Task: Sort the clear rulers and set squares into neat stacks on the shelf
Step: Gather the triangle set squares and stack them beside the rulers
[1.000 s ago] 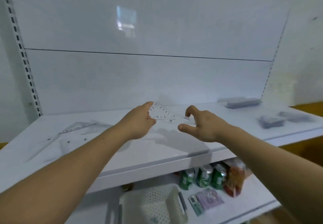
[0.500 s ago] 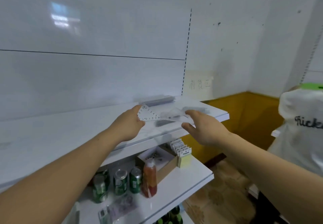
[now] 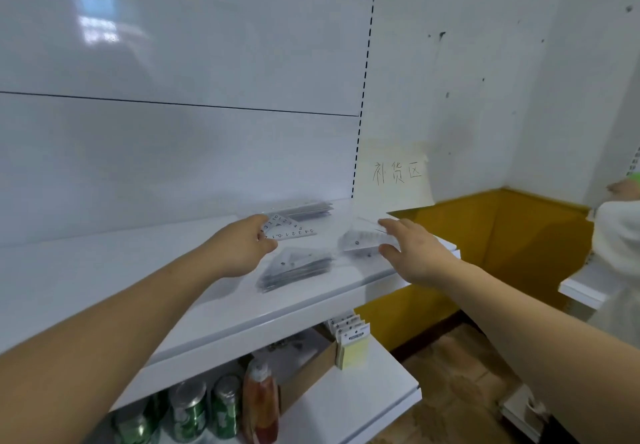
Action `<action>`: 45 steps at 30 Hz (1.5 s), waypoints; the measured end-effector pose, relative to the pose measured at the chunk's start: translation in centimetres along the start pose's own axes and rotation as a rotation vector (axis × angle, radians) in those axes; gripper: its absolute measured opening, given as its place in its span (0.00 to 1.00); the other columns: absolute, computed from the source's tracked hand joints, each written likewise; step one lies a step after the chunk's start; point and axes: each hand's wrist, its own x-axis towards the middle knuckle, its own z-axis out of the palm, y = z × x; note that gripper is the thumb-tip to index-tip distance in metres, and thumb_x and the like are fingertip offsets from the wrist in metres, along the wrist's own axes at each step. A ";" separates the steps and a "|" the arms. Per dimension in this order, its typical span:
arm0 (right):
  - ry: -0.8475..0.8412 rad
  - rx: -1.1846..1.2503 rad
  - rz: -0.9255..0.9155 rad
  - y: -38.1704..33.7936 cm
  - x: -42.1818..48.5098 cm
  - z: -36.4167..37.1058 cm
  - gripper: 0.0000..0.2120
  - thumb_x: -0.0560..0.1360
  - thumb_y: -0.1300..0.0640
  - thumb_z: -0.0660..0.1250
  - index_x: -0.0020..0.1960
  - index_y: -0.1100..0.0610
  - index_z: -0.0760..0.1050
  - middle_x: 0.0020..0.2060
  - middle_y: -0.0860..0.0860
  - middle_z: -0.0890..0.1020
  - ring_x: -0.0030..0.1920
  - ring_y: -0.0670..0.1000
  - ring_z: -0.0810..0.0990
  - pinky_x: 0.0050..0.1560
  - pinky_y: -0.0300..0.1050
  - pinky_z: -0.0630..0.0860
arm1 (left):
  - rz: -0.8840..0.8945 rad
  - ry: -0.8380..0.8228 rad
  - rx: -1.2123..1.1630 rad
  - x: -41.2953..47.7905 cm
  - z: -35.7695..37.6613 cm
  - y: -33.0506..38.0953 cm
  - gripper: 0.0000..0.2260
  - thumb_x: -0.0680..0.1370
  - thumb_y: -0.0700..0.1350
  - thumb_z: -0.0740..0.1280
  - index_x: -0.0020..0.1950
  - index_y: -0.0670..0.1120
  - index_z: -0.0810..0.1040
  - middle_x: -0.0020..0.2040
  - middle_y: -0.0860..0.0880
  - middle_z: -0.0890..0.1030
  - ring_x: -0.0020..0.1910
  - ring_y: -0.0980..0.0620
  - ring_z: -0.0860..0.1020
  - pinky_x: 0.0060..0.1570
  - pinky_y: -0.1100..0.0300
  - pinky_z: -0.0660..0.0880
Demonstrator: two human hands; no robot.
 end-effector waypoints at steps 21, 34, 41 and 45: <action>-0.188 -0.090 -0.275 6.4 7.8 2.8 0.24 0.80 0.46 0.51 0.74 0.52 0.60 0.70 0.54 0.68 0.67 0.57 0.67 0.64 0.53 0.67 | -0.314 0.040 -0.074 -2.7 4.0 2.9 0.25 0.78 0.51 0.64 0.74 0.48 0.64 0.73 0.49 0.67 0.69 0.51 0.68 0.68 0.57 0.61; -0.182 -0.048 -0.091 11.6 6.4 2.9 0.45 0.69 0.25 0.51 0.74 0.56 0.58 0.72 0.54 0.66 0.69 0.56 0.66 0.66 0.54 0.67 | -0.350 0.063 -0.040 -2.7 5.0 3.8 0.28 0.79 0.48 0.63 0.76 0.47 0.57 0.74 0.46 0.65 0.71 0.49 0.66 0.66 0.61 0.61; -0.073 -0.027 -0.080 12.0 5.9 4.2 0.42 0.72 0.28 0.51 0.76 0.56 0.56 0.74 0.53 0.64 0.72 0.55 0.63 0.71 0.55 0.61 | -0.344 0.132 -0.057 -2.7 5.5 3.7 0.24 0.80 0.48 0.62 0.75 0.49 0.61 0.72 0.48 0.67 0.68 0.49 0.68 0.66 0.59 0.63; -0.065 -0.031 -0.091 11.9 5.9 4.2 0.41 0.72 0.28 0.51 0.75 0.54 0.57 0.73 0.52 0.65 0.72 0.55 0.63 0.70 0.55 0.61 | -0.352 0.118 -0.060 -2.4 5.6 3.6 0.23 0.80 0.48 0.62 0.74 0.48 0.62 0.73 0.48 0.66 0.70 0.50 0.66 0.69 0.58 0.61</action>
